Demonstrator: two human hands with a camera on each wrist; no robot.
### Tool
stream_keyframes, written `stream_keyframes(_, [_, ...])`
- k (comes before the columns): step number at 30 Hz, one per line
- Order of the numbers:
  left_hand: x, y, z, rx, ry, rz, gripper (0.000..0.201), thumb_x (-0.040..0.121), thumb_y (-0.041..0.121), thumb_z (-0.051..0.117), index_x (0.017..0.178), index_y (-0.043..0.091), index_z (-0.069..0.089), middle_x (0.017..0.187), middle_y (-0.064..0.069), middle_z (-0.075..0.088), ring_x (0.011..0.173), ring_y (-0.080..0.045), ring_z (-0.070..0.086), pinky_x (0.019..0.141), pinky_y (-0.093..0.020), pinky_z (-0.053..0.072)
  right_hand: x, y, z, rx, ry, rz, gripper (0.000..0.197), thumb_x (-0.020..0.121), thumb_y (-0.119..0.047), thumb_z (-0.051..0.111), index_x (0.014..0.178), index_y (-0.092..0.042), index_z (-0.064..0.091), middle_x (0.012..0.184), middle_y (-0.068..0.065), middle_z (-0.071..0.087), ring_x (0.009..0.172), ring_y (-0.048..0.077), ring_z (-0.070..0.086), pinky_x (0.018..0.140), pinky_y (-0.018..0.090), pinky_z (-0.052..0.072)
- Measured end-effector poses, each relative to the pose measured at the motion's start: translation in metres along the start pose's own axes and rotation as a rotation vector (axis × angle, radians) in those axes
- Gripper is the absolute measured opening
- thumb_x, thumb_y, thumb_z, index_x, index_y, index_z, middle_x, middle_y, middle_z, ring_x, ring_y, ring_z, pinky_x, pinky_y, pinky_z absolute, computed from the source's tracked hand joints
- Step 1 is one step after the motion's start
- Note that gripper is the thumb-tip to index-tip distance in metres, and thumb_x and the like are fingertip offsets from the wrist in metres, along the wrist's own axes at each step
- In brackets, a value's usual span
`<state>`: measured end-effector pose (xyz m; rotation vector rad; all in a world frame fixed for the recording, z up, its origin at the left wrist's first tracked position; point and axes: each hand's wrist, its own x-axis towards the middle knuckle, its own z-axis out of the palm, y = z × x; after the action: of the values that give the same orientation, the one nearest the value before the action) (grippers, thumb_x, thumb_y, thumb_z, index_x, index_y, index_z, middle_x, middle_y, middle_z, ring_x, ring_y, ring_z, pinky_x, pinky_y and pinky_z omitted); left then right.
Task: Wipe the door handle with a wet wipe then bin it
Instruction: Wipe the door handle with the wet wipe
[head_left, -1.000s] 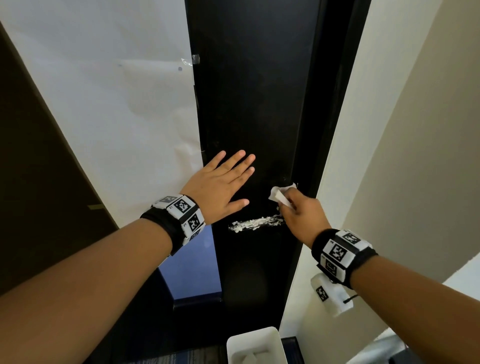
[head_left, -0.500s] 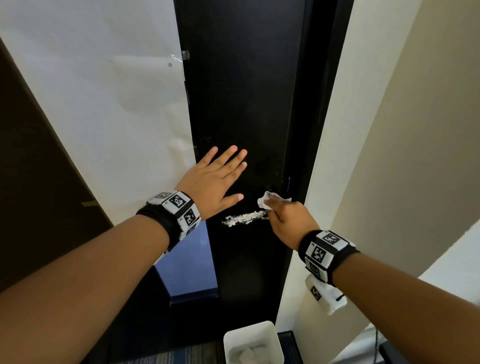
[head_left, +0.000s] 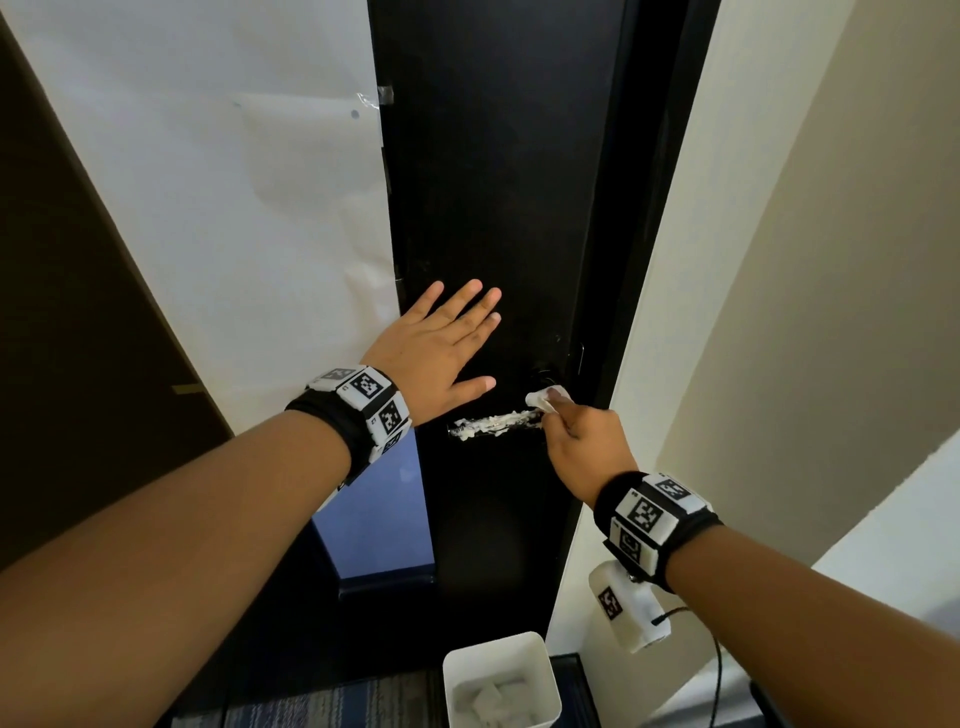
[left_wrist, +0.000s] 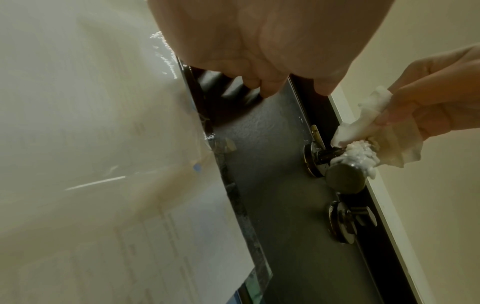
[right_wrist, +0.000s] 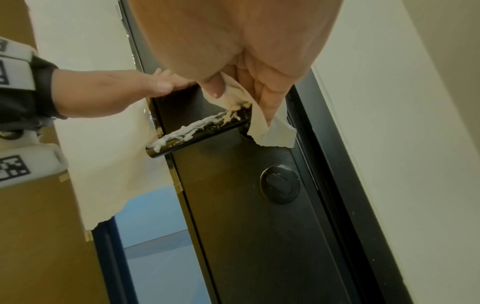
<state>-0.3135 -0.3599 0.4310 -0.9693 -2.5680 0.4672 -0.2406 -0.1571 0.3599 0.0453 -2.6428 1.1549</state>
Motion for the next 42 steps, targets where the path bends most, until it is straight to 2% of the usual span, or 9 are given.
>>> stream_keyframes(2, [0.0, 0.0, 0.0, -0.006, 0.003, 0.001, 0.075, 0.092, 0.061, 0.013, 0.151, 0.016, 0.005, 0.161, -0.002, -0.007, 0.146, -0.019, -0.015, 0.12, -0.044, -0.005, -0.005, -0.001, 0.004, 0.004, -0.006, -0.01, 0.036, 0.098, -0.017, 0.043, 0.131, -0.015, 0.057, 0.074, -0.002, 0.065, 0.062, 0.012, 0.062, 0.058, 0.005, 0.042])
stream_keyframes(3, [-0.001, 0.0, 0.0, -0.007, 0.004, 0.001, 0.074, 0.092, 0.061, 0.014, 0.151, 0.016, 0.005, 0.161, -0.002, -0.006, 0.146, -0.019, -0.015, 0.12, -0.044, -0.005, -0.007, -0.001, 0.007, -0.01, -0.012, -0.026, 0.037, 0.098, -0.018, 0.042, 0.132, -0.015, 0.056, 0.089, 0.005, 0.07, 0.08, 0.019, 0.067, 0.073, 0.012, 0.047])
stream_keyframes(6, [-0.001, -0.001, 0.0, 0.007, 0.01, 0.002, 0.074, 0.092, 0.061, 0.013, 0.151, 0.016, 0.005, 0.161, -0.003, -0.006, 0.147, -0.02, -0.014, 0.12, -0.044, -0.004, -0.012, -0.003, 0.024, -0.083, -0.033, -0.129, 0.036, 0.099, -0.021, 0.039, 0.129, -0.013, 0.057, 0.122, 0.01, 0.064, 0.122, 0.027, 0.054, 0.106, 0.028, 0.039])
stream_keyframes(8, [0.0, -0.001, 0.0, 0.005, 0.008, 0.006, 0.074, 0.093, 0.06, 0.014, 0.151, 0.016, 0.006, 0.161, -0.003, -0.006, 0.147, -0.02, -0.013, 0.12, -0.044, -0.005, -0.011, -0.005, 0.034, -0.107, -0.004, -0.154, 0.037, 0.1, -0.019, 0.038, 0.13, -0.007, 0.056, 0.13, 0.011, 0.06, 0.133, 0.028, 0.045, 0.118, 0.036, 0.026])
stream_keyframes(12, [0.0, 0.0, 0.0, 0.003, 0.013, 0.009, 0.073, 0.093, 0.06, 0.015, 0.151, 0.015, 0.007, 0.161, -0.003, -0.005, 0.147, -0.02, -0.012, 0.119, -0.043, -0.006, -0.007, -0.003, 0.039, -0.103, 0.065, -0.121, 0.03, 0.101, -0.023, 0.037, 0.1, -0.005, 0.061, 0.094, 0.009, 0.065, 0.101, 0.027, 0.06, 0.111, 0.041, 0.036])
stream_keyframes(21, [-0.001, -0.002, -0.001, -0.008, 0.026, 0.006, 0.061, 0.097, 0.044, 0.016, 0.15, 0.016, 0.009, 0.161, -0.002, -0.002, 0.148, -0.02, -0.009, 0.12, -0.042, -0.004, -0.015, -0.006, 0.042, -0.199, 0.044, -0.2, 0.048, 0.1, -0.027, 0.027, 0.137, -0.006, 0.049, 0.129, 0.008, 0.061, 0.13, 0.024, 0.048, 0.12, 0.029, 0.011])
stream_keyframes(24, [-0.001, -0.002, -0.002, -0.007, 0.026, 0.008, 0.06, 0.097, 0.043, 0.015, 0.15, 0.016, 0.009, 0.161, -0.002, -0.002, 0.148, -0.02, -0.008, 0.12, -0.042, -0.004, -0.014, -0.005, 0.044, -0.243, 0.027, -0.214, 0.06, 0.095, -0.034, 0.018, 0.139, -0.006, 0.048, 0.134, 0.008, 0.059, 0.132, 0.024, 0.047, 0.12, 0.029, 0.01])
stream_keyframes(32, [-0.001, -0.002, -0.006, -0.008, 0.005, 0.006, 0.06, 0.097, 0.042, 0.016, 0.151, 0.016, 0.009, 0.161, -0.001, -0.003, 0.147, -0.019, -0.009, 0.118, -0.04, -0.006, -0.021, -0.018, 0.046, -0.254, 0.02, -0.212, 0.042, 0.099, -0.016, 0.039, 0.138, -0.001, 0.048, 0.14, 0.017, 0.053, 0.136, 0.032, 0.041, 0.118, 0.031, 0.013])
stream_keyframes(42, [-0.002, -0.003, -0.008, -0.024, 0.005, 0.015, 0.057, 0.098, 0.036, 0.019, 0.15, 0.016, 0.012, 0.161, -0.001, -0.001, 0.148, -0.019, -0.008, 0.119, -0.041, -0.005, -0.022, -0.025, 0.055, -0.245, 0.015, -0.221, 0.042, 0.099, -0.017, 0.038, 0.137, -0.001, 0.049, 0.141, 0.016, 0.052, 0.138, 0.029, 0.039, 0.12, 0.035, 0.018])
